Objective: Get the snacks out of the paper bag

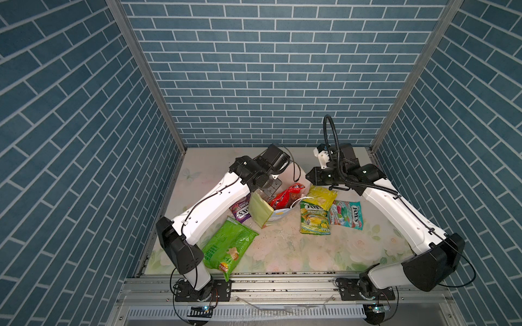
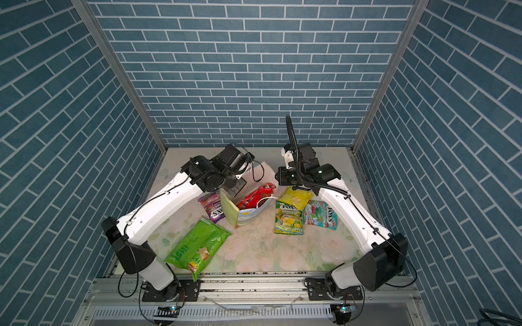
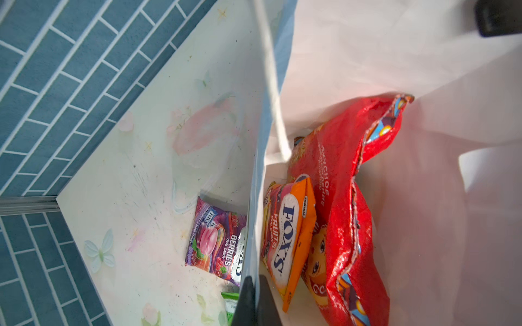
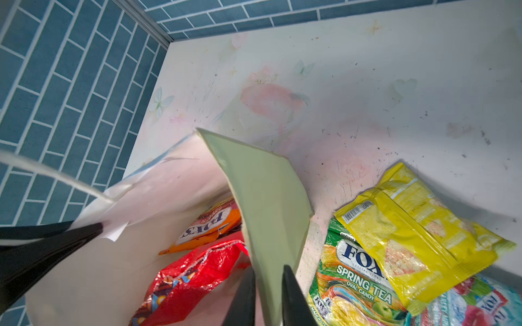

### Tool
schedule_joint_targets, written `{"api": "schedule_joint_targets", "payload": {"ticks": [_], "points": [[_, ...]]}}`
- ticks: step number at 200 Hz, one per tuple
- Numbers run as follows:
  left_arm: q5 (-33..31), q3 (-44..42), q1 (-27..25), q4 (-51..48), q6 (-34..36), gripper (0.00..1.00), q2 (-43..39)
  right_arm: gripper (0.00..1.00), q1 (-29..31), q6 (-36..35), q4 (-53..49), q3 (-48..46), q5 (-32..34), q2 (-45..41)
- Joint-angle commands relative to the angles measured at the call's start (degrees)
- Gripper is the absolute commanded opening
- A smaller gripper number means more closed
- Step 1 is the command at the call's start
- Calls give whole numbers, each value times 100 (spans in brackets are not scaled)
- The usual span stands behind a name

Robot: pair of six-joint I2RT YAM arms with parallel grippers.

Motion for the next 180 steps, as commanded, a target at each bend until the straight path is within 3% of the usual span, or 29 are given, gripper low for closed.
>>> {"api": "schedule_joint_targets", "payload": {"ticks": [1, 46, 85, 118, 180], "points": [[14, 405, 38, 72, 185, 0, 235, 22, -175, 49, -645, 176, 289, -113], [126, 894, 195, 46, 351, 0, 638, 40, -413, 185, -907, -118, 767, -596], [200, 1506, 332, -45, 548, 0, 978, 40, -506, 275, -1094, -141, 1055, -638], [195, 1967, 373, -165, 682, 0, 1197, 34, -667, 650, -1043, -300, 1067, -639], [284, 2313, 373, -286, 801, 0, 1238, 33, -677, 842, -800, -480, 683, -984]]}}
